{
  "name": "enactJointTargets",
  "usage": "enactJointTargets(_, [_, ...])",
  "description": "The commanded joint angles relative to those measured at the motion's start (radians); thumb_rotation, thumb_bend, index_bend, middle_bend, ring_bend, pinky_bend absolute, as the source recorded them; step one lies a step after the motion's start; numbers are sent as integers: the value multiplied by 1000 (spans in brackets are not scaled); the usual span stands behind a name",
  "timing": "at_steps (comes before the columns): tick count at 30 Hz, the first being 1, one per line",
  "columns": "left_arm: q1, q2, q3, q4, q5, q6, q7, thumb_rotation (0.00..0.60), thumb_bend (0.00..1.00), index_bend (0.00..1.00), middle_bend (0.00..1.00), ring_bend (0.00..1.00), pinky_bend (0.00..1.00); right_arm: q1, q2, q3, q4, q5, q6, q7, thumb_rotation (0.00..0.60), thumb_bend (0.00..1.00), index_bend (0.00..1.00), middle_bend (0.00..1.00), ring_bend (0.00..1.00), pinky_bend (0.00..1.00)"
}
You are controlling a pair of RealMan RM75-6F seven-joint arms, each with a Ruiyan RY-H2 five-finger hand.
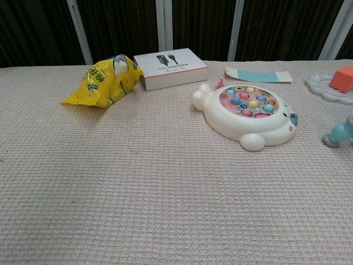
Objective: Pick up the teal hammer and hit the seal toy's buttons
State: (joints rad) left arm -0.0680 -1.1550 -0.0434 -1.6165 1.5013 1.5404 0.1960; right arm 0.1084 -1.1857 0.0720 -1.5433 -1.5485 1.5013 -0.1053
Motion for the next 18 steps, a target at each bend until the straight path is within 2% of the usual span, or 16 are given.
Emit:
enactJointTargets(1, [1,1,2,-1,2,-2,-2,600,86,98,141,18,16,2,0,-2,-1,3,-7,2,600,143,68,105,90,99])
enactJointTargets(12, [4,12,10,-6,21,5,-8,600,86,99,141,18,16,29,24,-4,-3,17,-72,67,600,144,37,105,90,112])
enactJointTargets(18, [7,21,12,-12,31,12,-9,600,86,100,142,18,16,103,70,20,0,60,-208,158,600,184,20,105,90,112])
